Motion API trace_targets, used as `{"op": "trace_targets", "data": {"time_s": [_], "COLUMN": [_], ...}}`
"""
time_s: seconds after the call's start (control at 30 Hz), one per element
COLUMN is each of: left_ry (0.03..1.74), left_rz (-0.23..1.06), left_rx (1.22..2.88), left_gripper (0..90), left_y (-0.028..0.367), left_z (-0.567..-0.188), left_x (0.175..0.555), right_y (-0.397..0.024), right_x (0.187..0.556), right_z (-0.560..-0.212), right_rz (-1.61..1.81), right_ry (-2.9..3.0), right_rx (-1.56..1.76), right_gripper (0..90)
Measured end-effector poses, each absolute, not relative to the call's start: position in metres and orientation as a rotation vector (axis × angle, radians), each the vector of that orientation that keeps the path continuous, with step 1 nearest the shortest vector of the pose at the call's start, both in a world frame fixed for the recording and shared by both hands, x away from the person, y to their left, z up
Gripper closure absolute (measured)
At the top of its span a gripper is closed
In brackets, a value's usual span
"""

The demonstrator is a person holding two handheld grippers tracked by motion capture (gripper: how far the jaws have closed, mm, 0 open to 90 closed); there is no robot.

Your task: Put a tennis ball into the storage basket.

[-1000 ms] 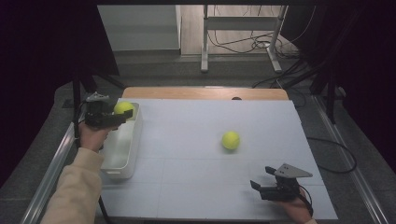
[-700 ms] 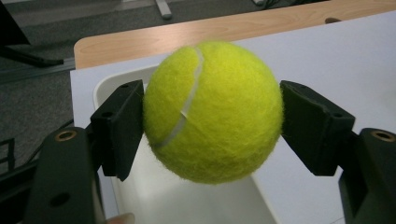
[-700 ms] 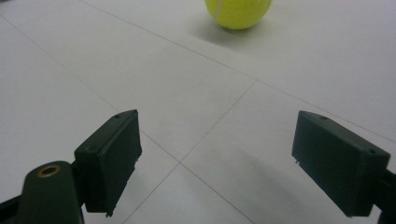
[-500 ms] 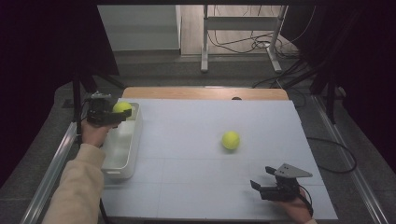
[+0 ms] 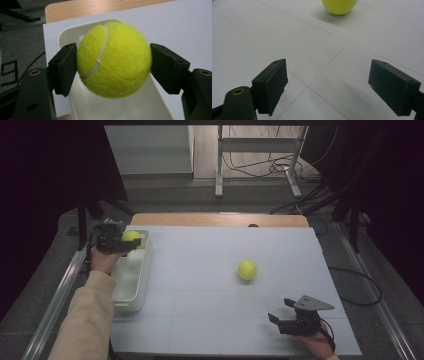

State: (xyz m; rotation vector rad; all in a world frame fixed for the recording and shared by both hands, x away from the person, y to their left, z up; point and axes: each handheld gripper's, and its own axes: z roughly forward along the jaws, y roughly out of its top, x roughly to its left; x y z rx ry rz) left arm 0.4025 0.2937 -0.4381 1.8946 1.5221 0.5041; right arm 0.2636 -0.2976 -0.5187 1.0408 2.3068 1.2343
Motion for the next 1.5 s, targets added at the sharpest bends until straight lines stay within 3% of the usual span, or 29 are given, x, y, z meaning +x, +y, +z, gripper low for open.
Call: {"op": "trace_targets", "data": {"time_s": [0.97,1.17,1.5], "left_ry": [1.526,1.482,1.354], "left_rz": [0.488,0.462,0.462], "left_rx": [1.921,1.846,1.824], "left_gripper": [26.3,14.8,13.0], "left_y": [0.294,0.293,0.286], "left_z": [-0.44,-0.432,-0.417], "left_x": [0.402,0.397,0.378], "right_y": [-0.297,-0.297,-0.298], "right_x": [0.263,0.263,0.263], "right_z": [-0.519,-0.519,-0.519], "right_rz": [1.229,1.227,1.232], "right_ry": [2.308,2.309,2.307], "right_rx": [1.04,1.039,1.041], "right_gripper": [15.9,16.0,16.0]}}
